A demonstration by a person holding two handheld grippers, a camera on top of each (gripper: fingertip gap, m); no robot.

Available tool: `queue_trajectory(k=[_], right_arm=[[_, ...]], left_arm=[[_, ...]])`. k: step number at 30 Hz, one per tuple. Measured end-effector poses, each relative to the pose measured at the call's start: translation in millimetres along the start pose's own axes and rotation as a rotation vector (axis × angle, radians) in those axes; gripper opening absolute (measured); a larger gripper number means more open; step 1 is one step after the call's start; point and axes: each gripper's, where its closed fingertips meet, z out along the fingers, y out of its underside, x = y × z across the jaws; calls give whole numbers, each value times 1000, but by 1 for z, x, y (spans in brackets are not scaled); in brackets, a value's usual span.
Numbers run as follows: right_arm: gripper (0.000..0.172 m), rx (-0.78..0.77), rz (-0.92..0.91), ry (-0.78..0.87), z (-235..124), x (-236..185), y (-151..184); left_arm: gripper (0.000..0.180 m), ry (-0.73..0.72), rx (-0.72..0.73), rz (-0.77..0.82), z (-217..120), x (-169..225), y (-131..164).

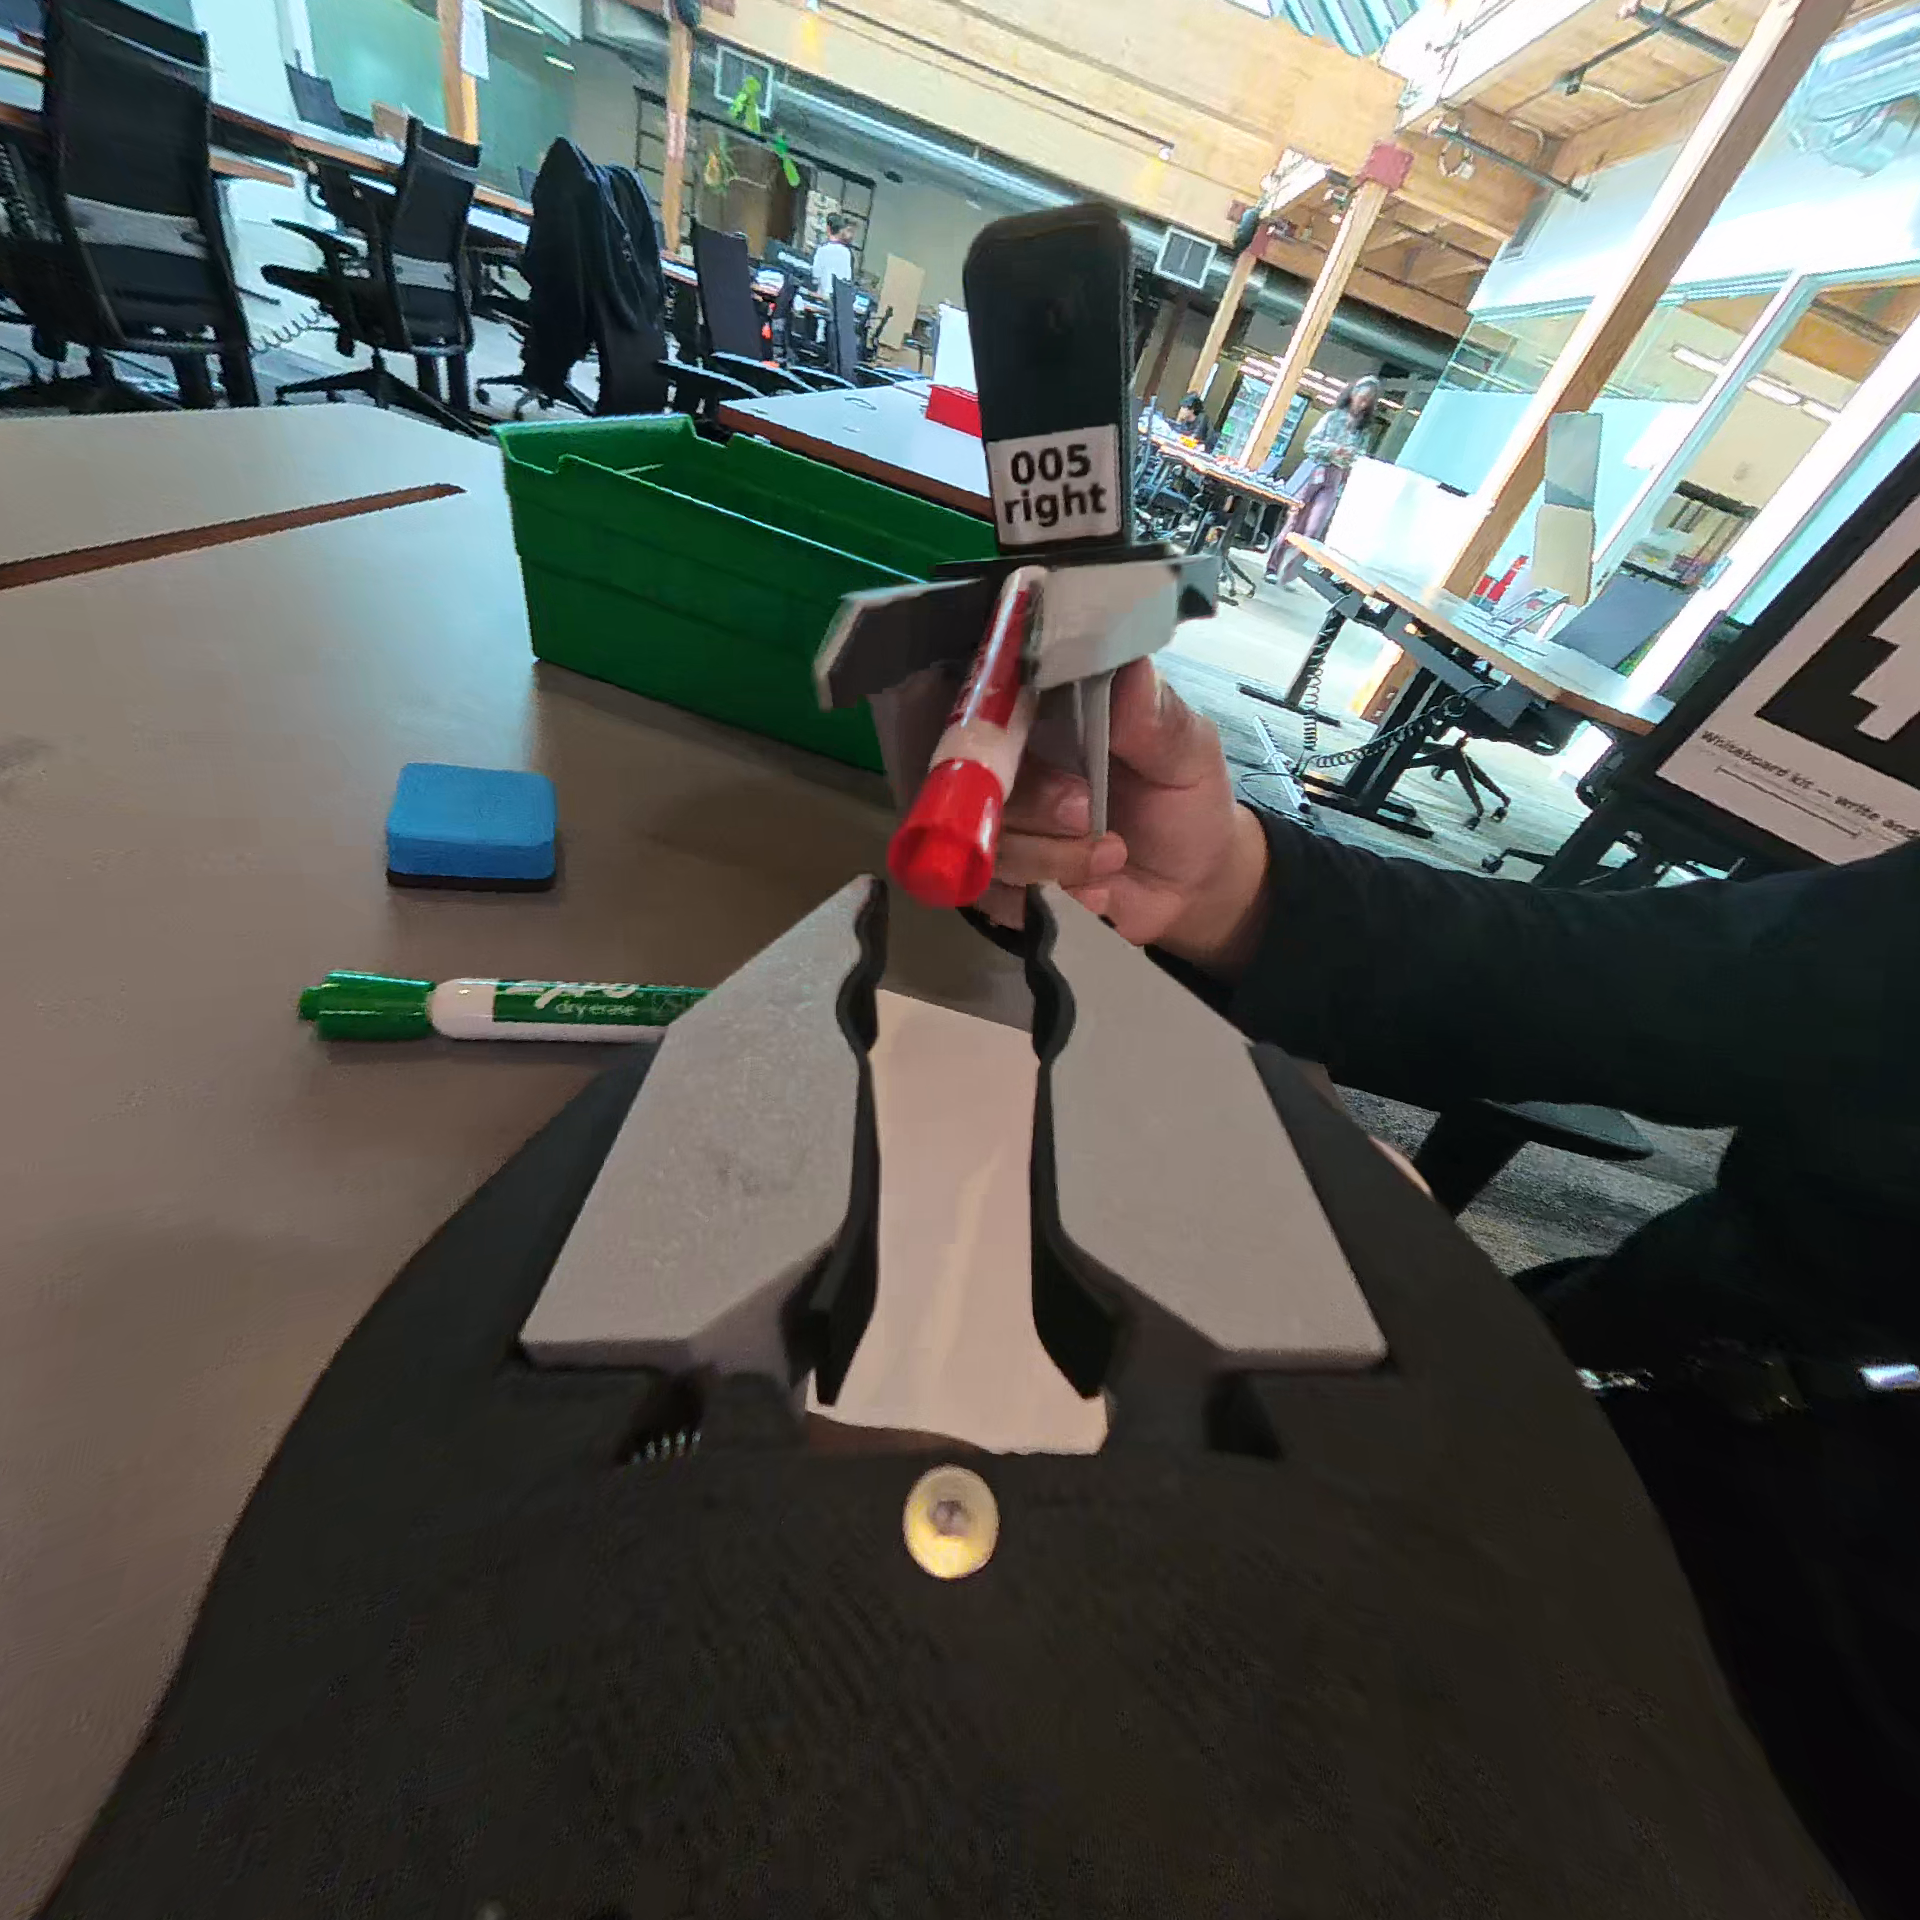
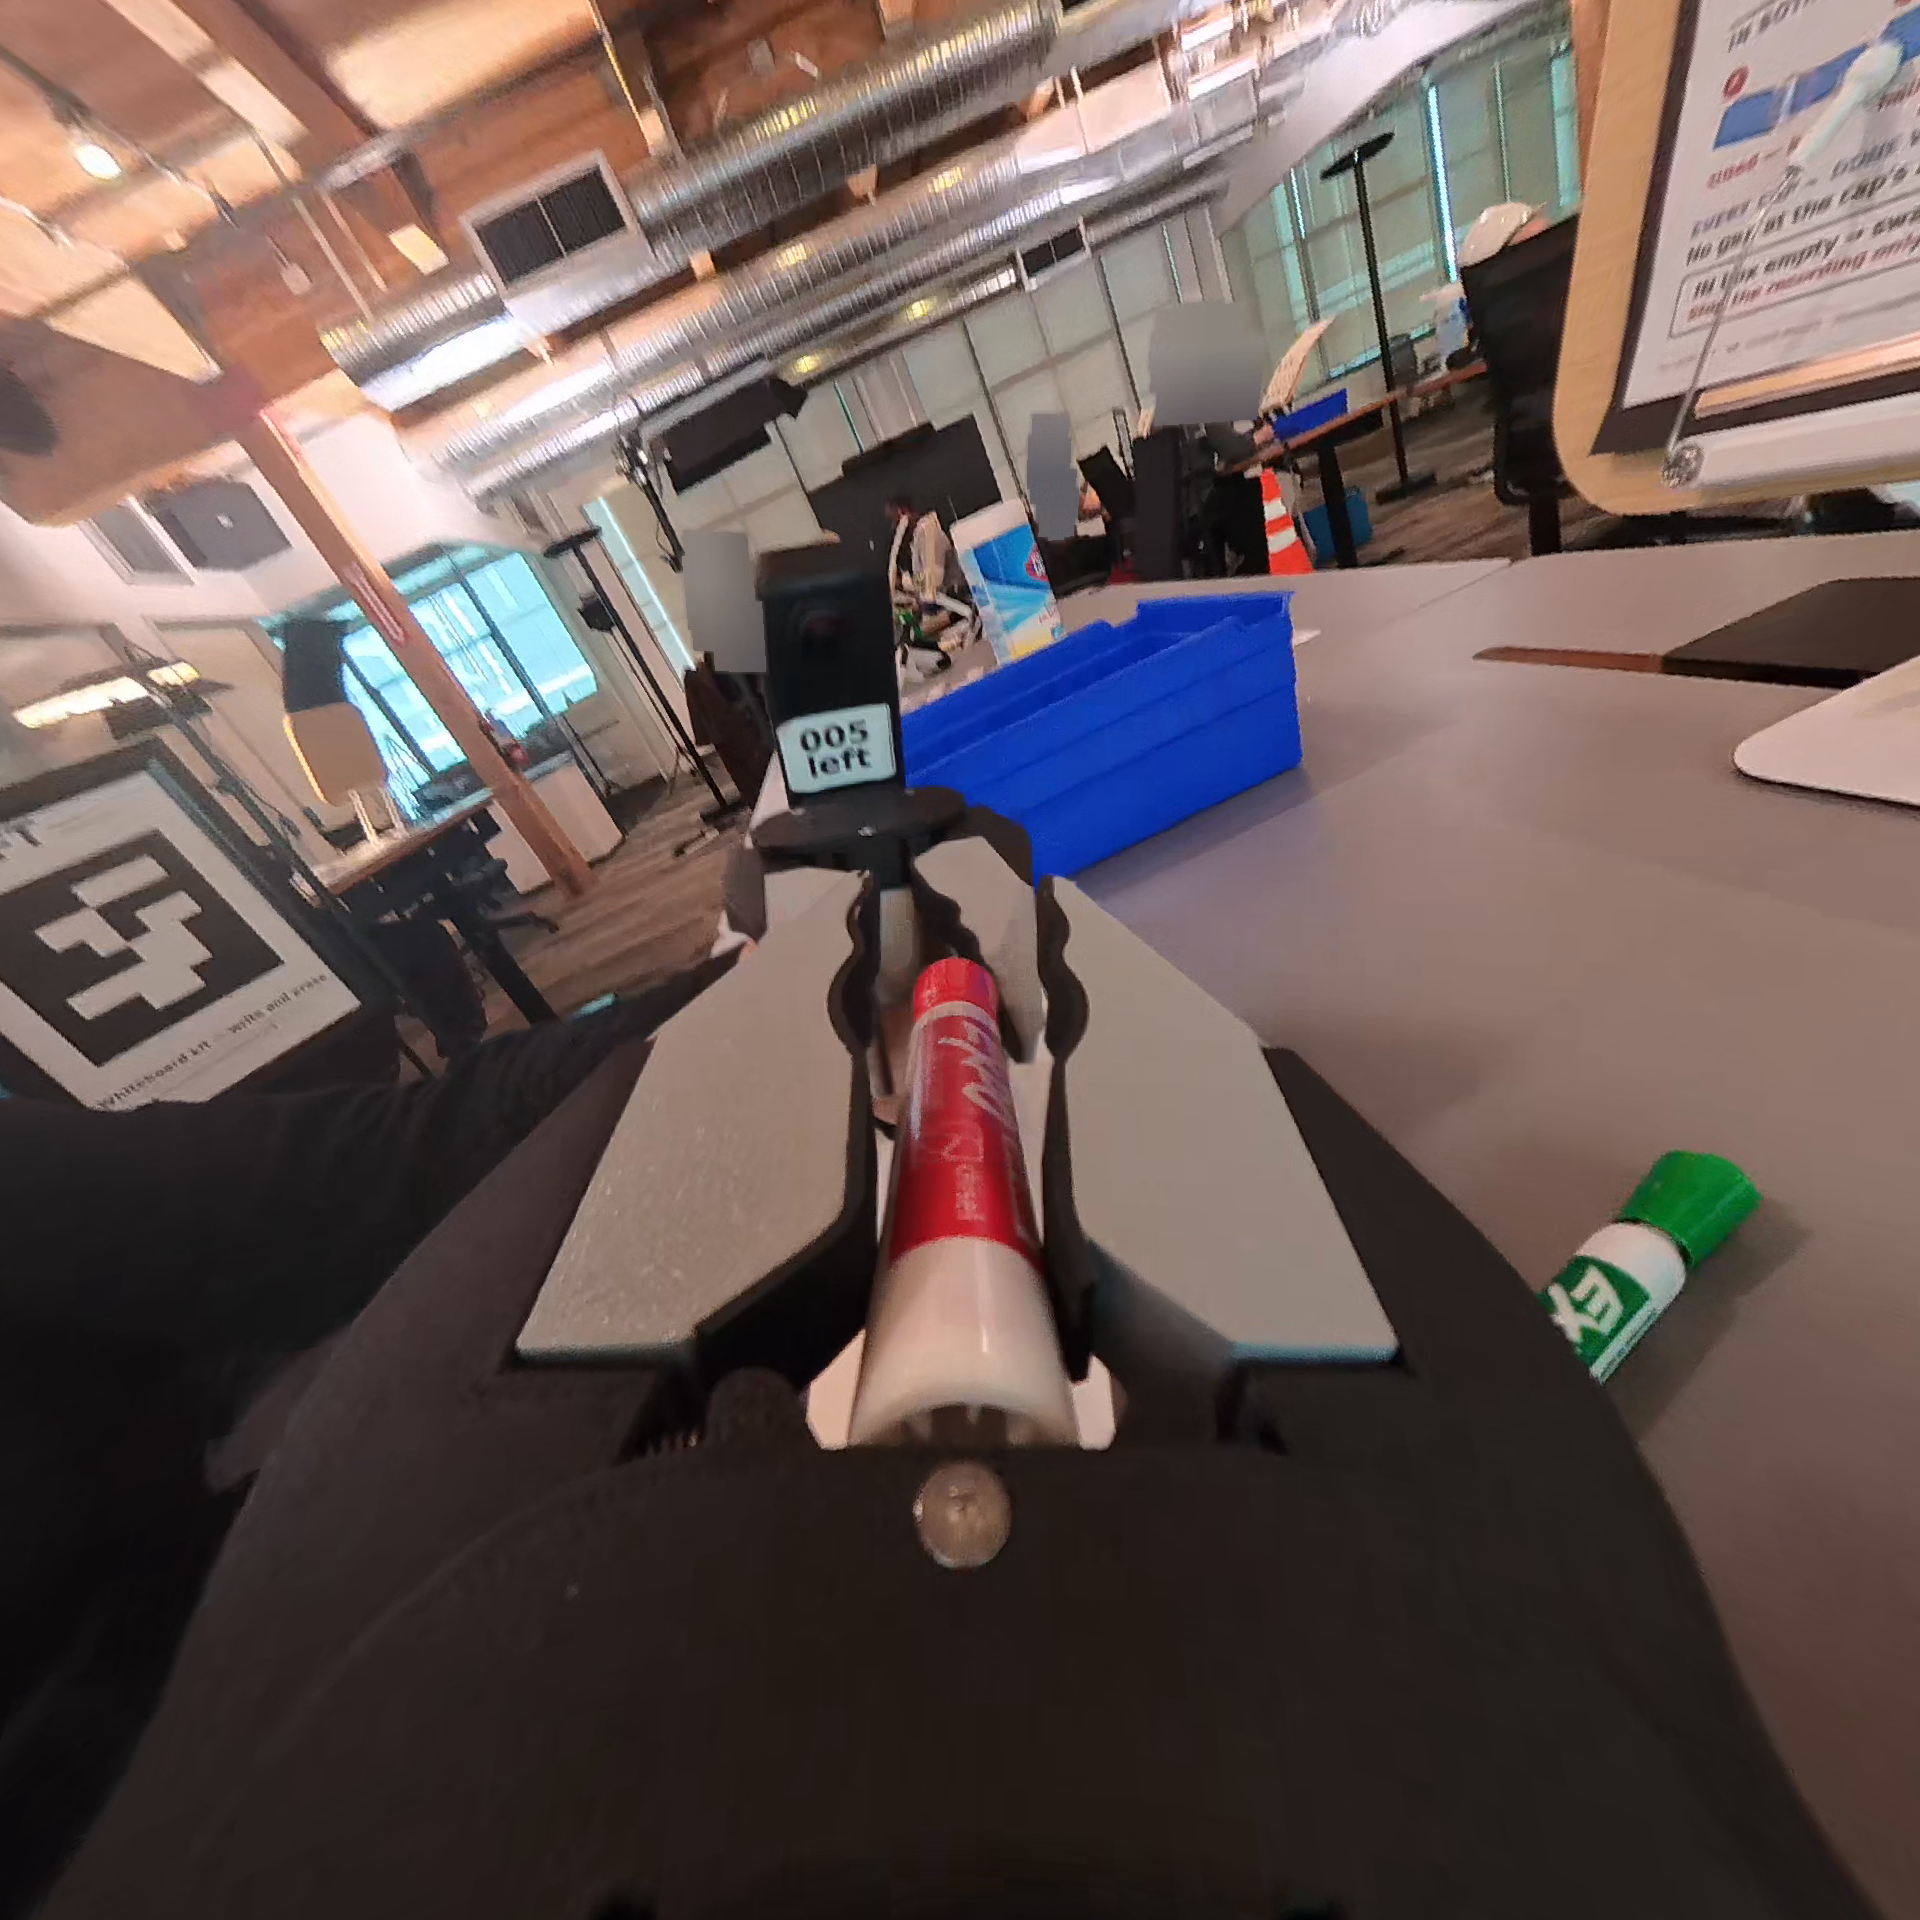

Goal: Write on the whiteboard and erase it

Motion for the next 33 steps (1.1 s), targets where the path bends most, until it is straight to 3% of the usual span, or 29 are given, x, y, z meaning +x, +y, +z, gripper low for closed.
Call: queue_trajectory(k=[11, 22, 33], right_arm=[[29, -106, -68, -55, 7, -15, 15], [29, -65, 5, -76, 6, -14, 10], [29, -127, -8, -86, 9, -18, 21]], left_arm=[[17, 23, -47, 67, 3, 9, 4], [18, 48, -41, 51, 6, 13, 8], [22, 79, -70, 75, 9, 21, 14]])
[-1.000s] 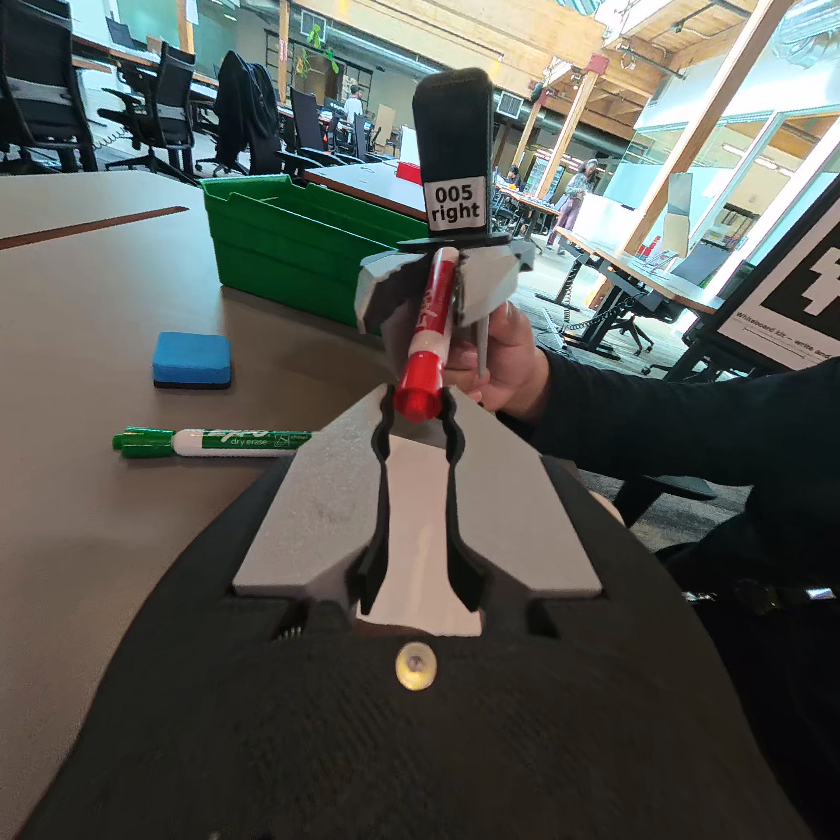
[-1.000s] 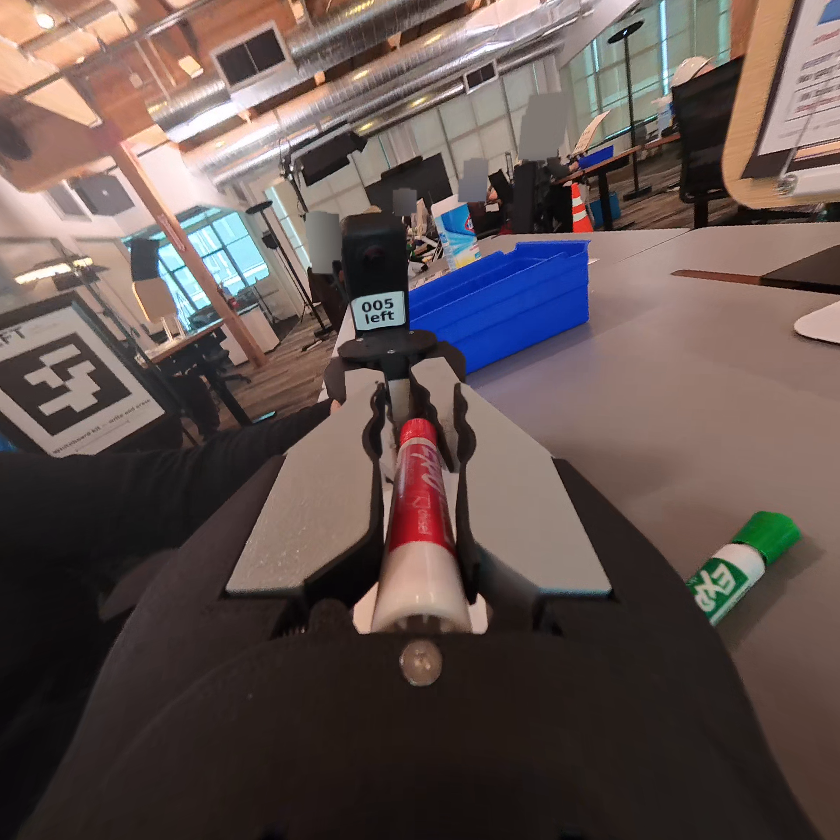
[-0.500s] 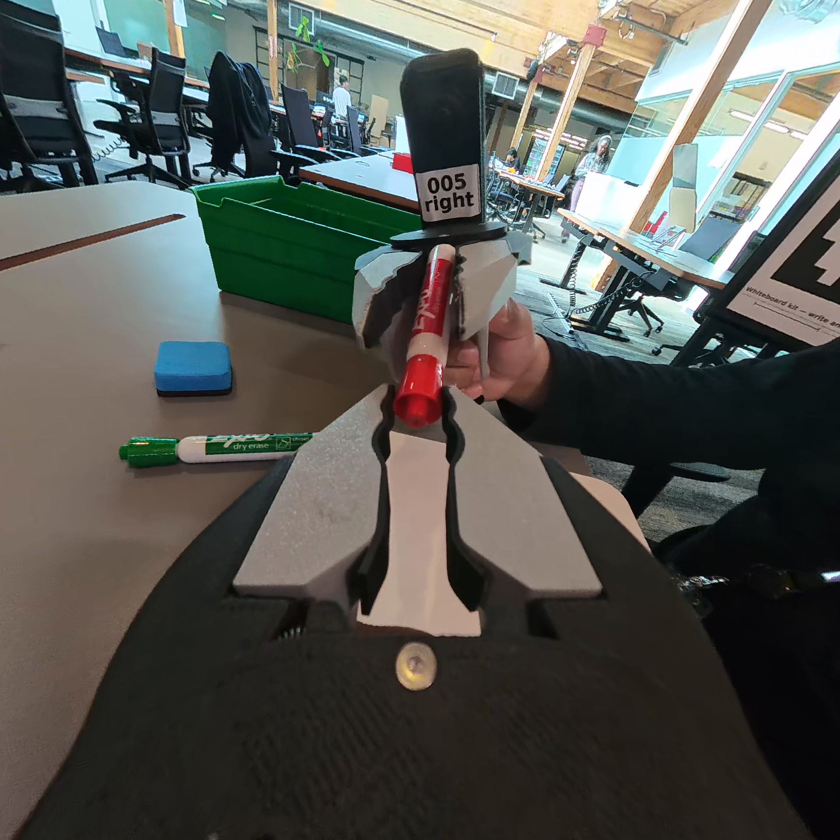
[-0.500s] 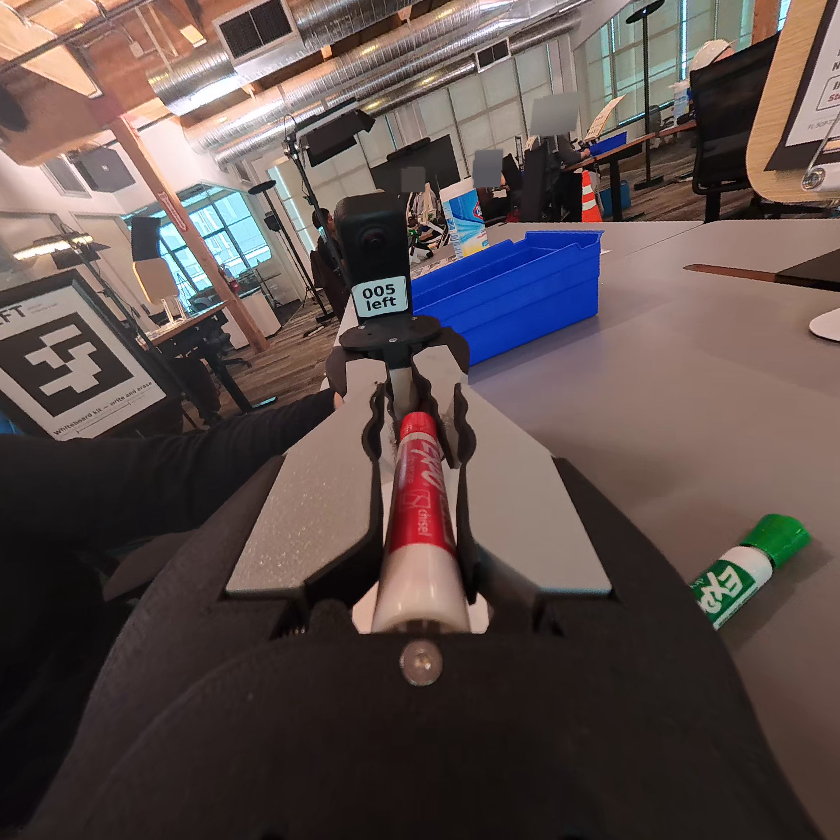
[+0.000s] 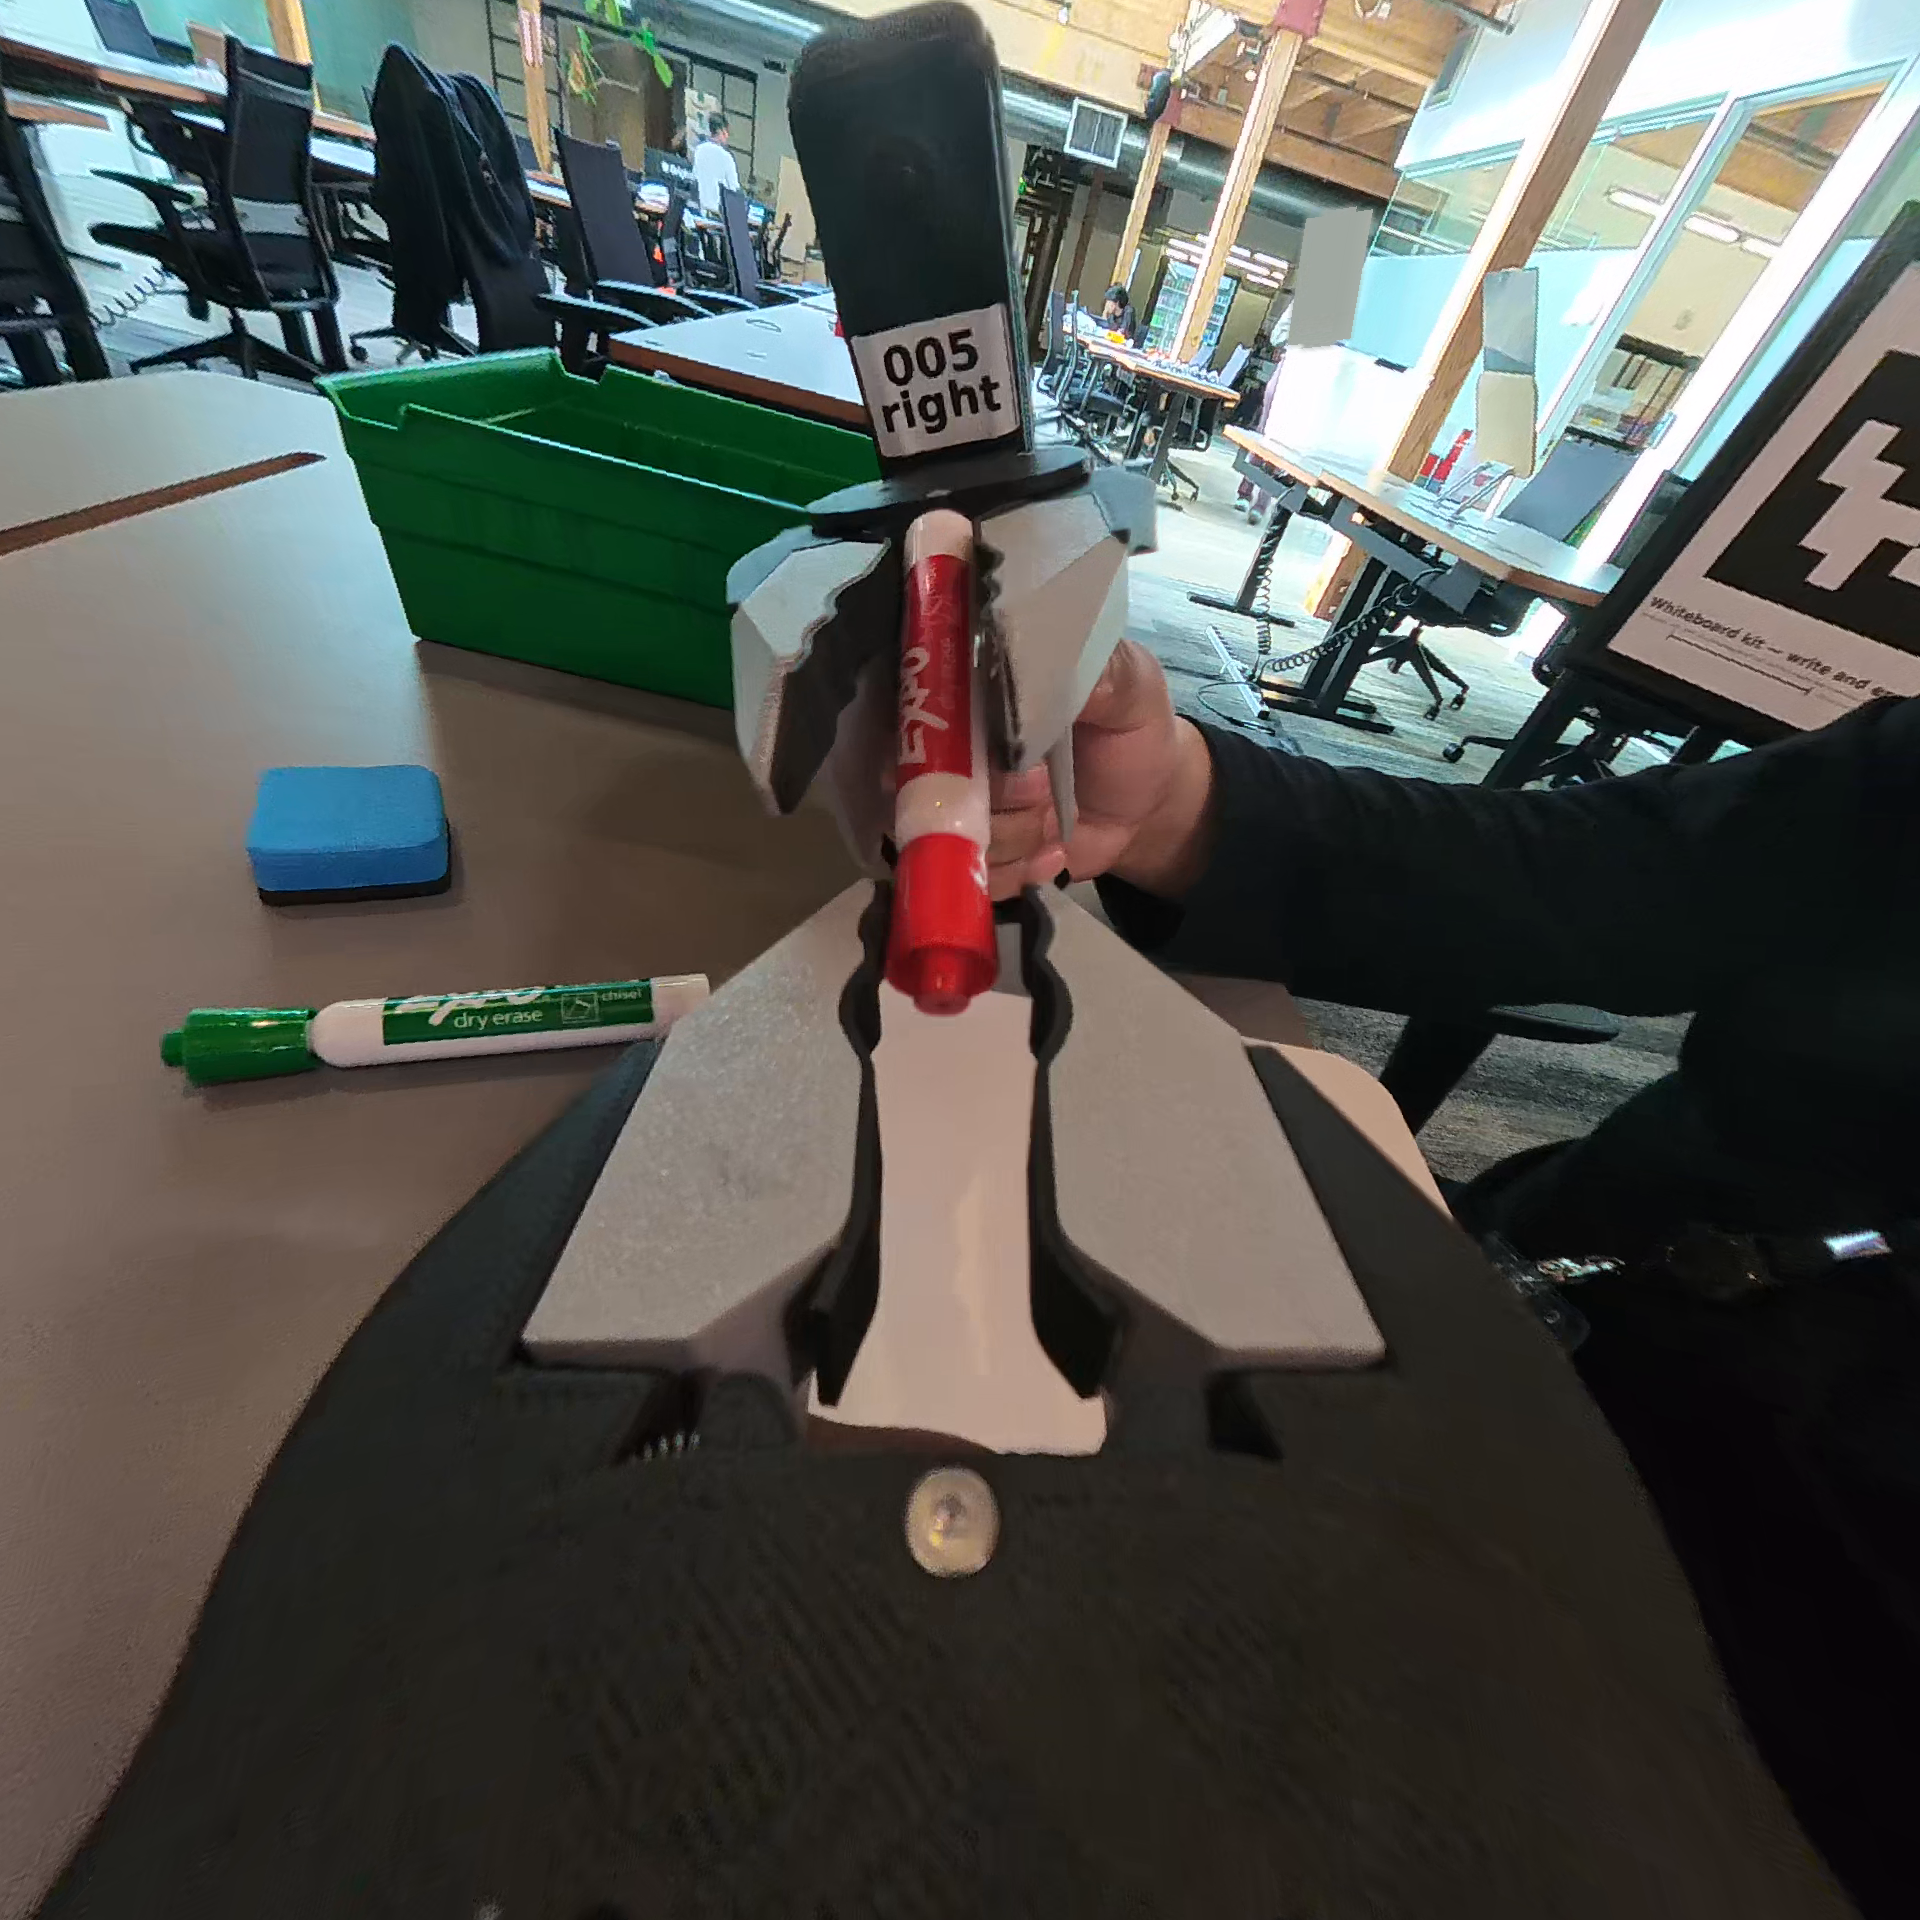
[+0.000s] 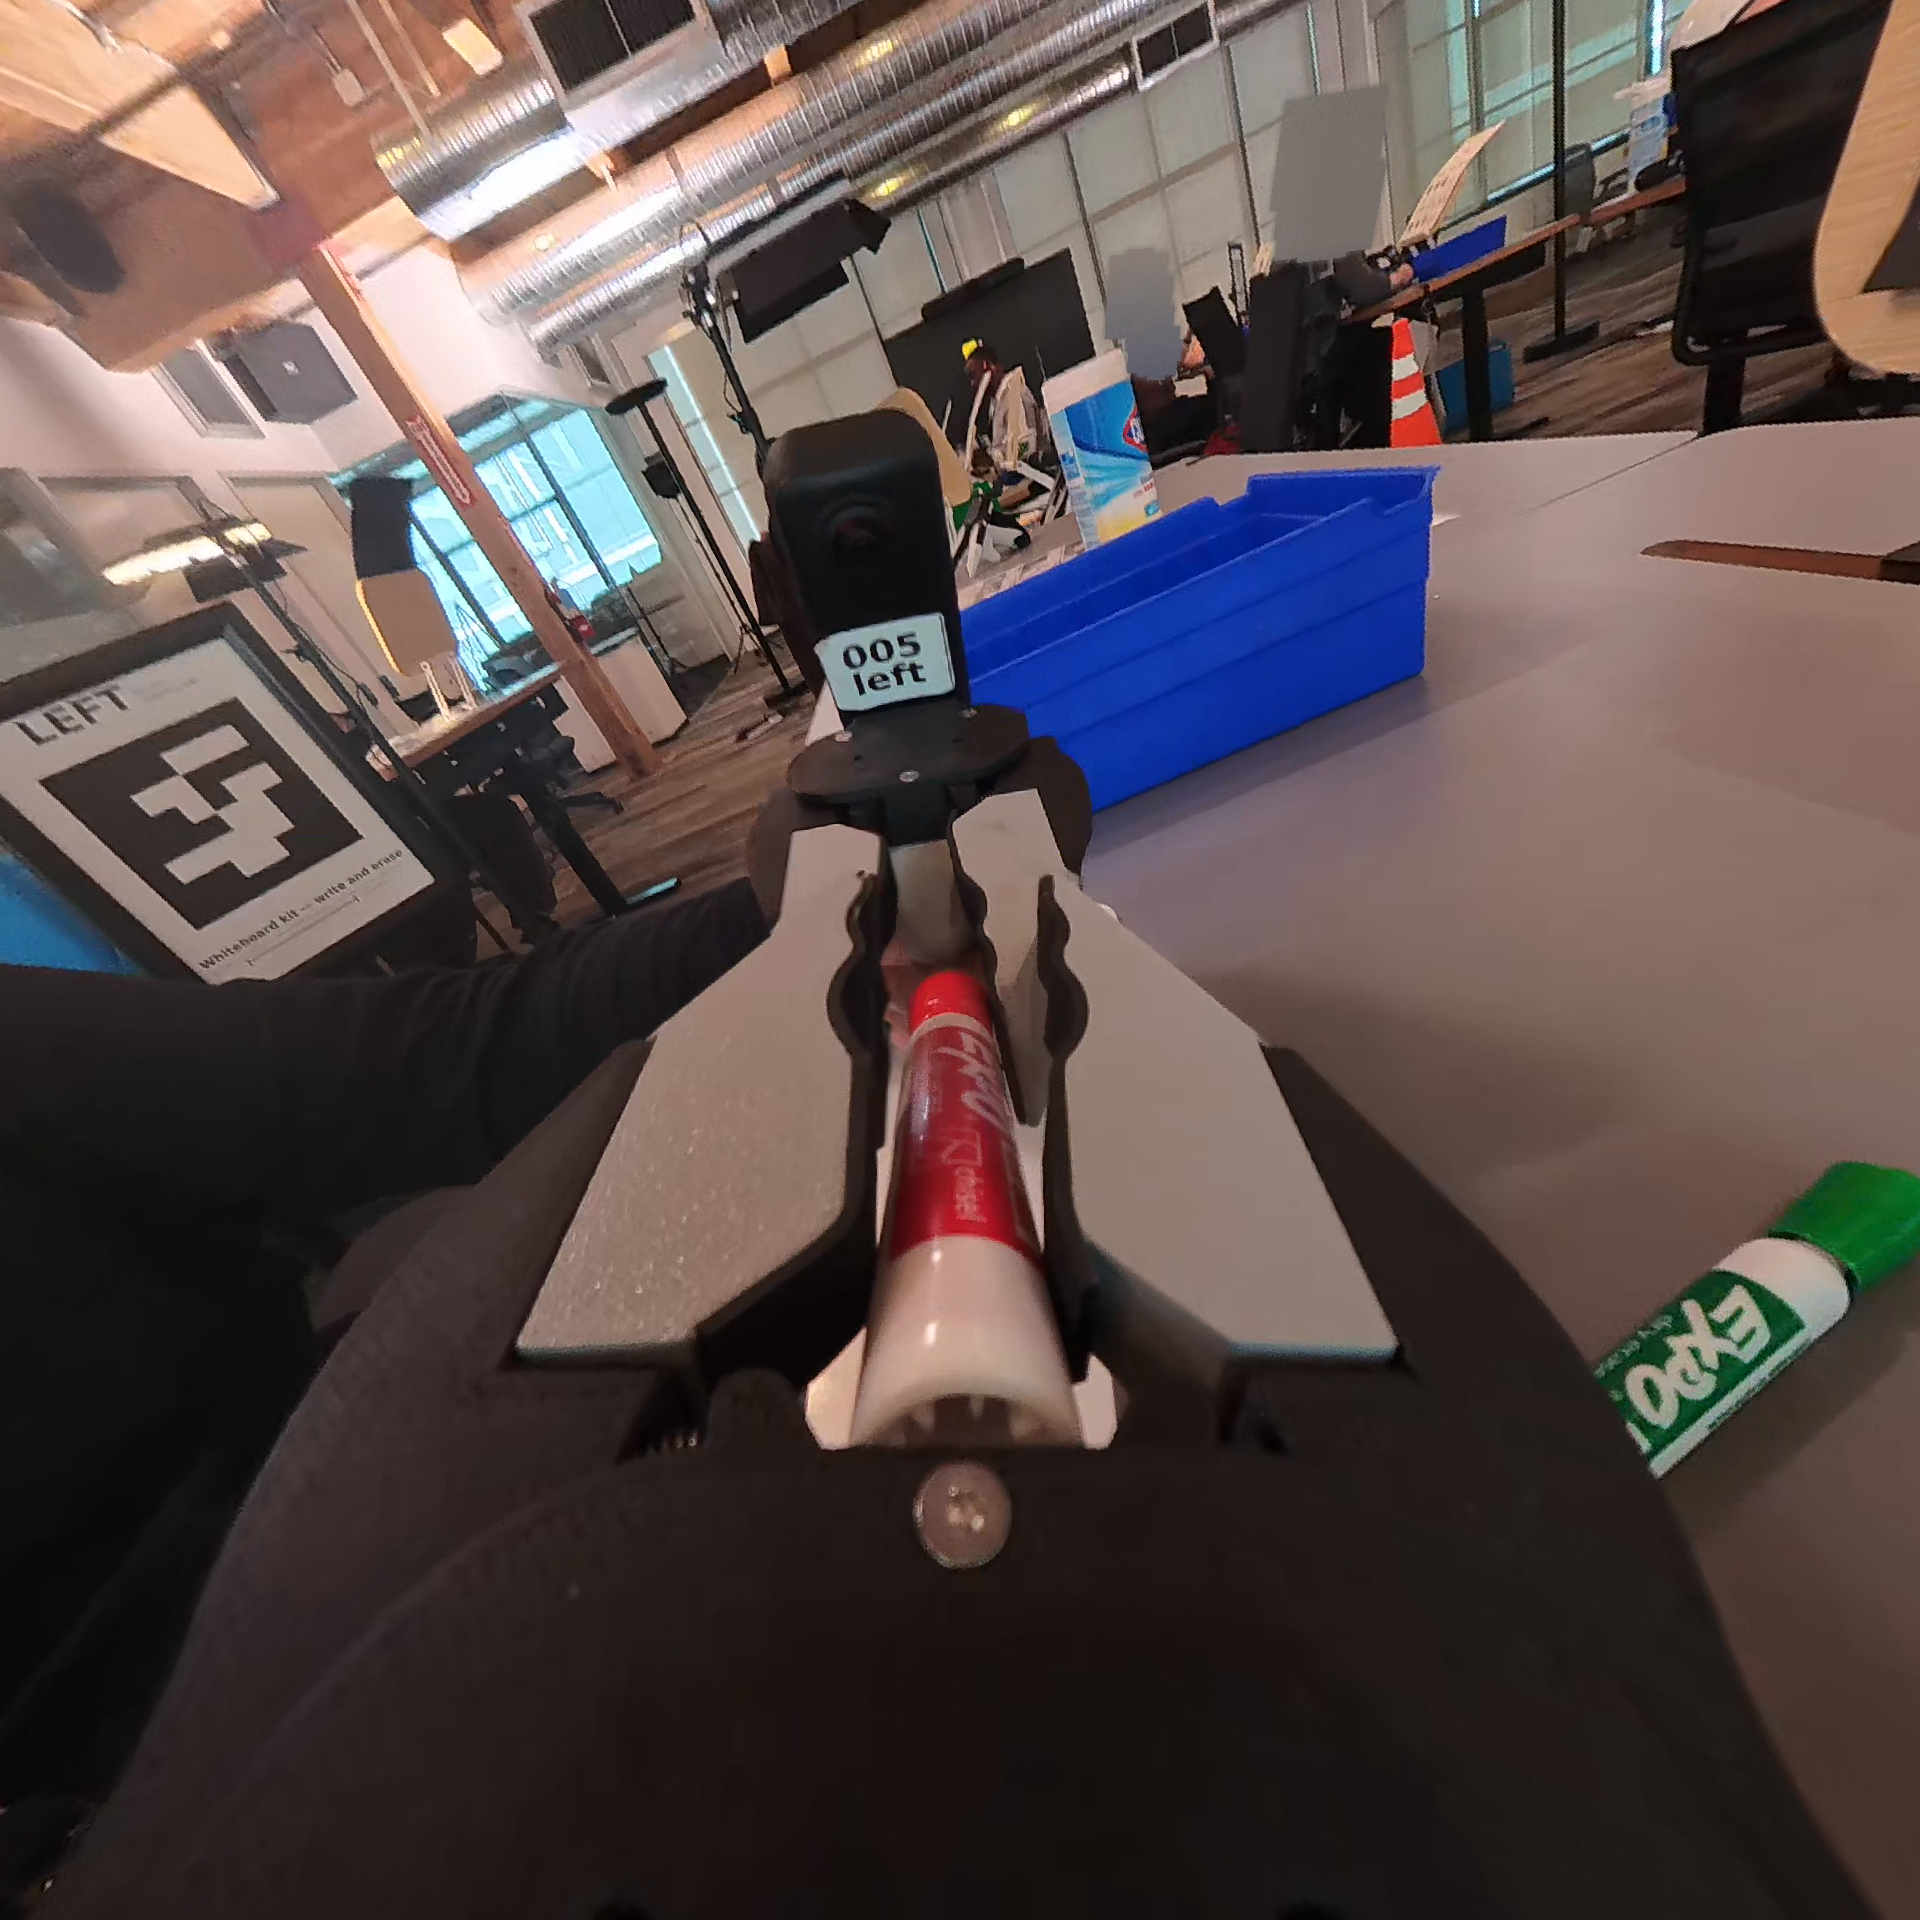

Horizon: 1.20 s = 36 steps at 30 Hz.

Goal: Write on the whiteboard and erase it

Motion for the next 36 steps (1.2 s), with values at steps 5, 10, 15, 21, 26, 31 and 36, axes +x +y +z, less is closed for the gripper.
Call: queue_trajectory(k=[5, 10, 15, 21, 26, 31, 36], right_arm=[[29, -50, -22, 1, 5, -2, 8], [29, -56, -40, -2, 6, -3, 9], [30, -42, -9, -11, 5, -1, 8], [34, -20, 54, -8, 3, 5, 7], [35, -21, 66, -22, 1, 5, 7], [32, -24, 111, -66, 0, 2, 9], [30, -2, 134, -86, 0, 1, 5]], left_arm=[[16, -21, -80, 56, 4, 0, 11], [15, -36, -98, 60, 3, -1, 11], [15, -78, -59, 116, 0, -3, 1], [14, -174, 2, 266, -2, -6, -12], [15, -225, -13, 354, -2, -7, -13], [15, -228, 9, 351, -6, -8, -16], [15, -245, 27, 370, -7, -9, -19]])
